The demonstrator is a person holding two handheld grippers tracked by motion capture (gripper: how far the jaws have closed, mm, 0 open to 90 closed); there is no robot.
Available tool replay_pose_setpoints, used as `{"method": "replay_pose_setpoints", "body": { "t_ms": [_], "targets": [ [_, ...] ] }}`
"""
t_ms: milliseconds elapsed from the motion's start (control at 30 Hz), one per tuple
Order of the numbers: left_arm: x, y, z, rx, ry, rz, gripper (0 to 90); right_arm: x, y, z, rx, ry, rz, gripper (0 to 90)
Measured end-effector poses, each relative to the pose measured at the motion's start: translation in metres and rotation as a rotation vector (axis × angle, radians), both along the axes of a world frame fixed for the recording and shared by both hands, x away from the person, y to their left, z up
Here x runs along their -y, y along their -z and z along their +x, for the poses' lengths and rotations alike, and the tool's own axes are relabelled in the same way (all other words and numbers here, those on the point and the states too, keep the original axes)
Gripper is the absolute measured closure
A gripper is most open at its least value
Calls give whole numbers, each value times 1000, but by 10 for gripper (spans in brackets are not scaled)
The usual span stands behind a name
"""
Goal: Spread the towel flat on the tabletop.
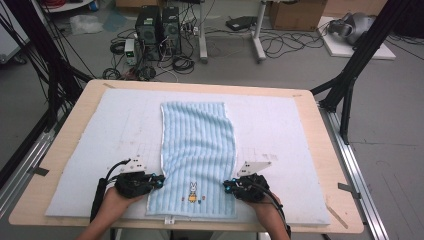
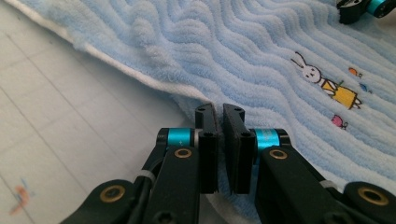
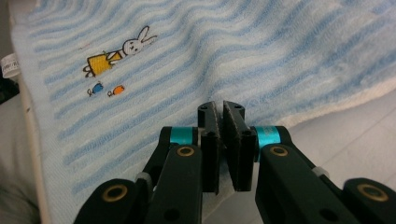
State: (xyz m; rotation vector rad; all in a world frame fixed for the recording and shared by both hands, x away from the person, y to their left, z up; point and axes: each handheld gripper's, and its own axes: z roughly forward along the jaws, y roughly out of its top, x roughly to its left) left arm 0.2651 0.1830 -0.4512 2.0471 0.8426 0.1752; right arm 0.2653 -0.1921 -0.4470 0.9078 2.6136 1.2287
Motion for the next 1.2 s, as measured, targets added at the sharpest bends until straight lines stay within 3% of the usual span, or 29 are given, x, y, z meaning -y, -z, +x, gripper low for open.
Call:
{"method": "replay_pose_setpoints", "body": {
  "t_ms": [367, 467, 533, 633, 733, 833, 967, 1133, 1200],
  "targets": [
    [-13, -1, -33, -29, 60, -7, 837, 2, -4, -31, -33, -96, -21, 849],
    [-18, -6, -34, -26, 46, -40, 746, 2, -7, -38, -26, -104, -5, 770],
    [-23, -11, -29, -4, -1, -64, 622, 1, -11, -37, -10, -82, 33, 680],
    [-29, -19, -16, 27, -64, -104, 582, -9, -14, -32, 19, -81, 67, 625],
    [-31, -26, -1, 44, -102, -127, 575, -29, -12, -28, 28, -128, 56, 645],
    [-28, -30, 13, 59, -124, -136, 576, -46, -5, -22, 18, -164, 14, 746],
    [-26, -34, 26, 67, -143, -142, 574, -52, 0, -20, -5, -222, -3, 864],
    [-27, -32, 38, 60, -162, -139, 573, -46, 0, -31, -89, -362, 25, 865],
    [-28, -30, 44, 53, -172, -138, 555, -43, -1, -35, -86, -385, 37, 783]
  ]
}}
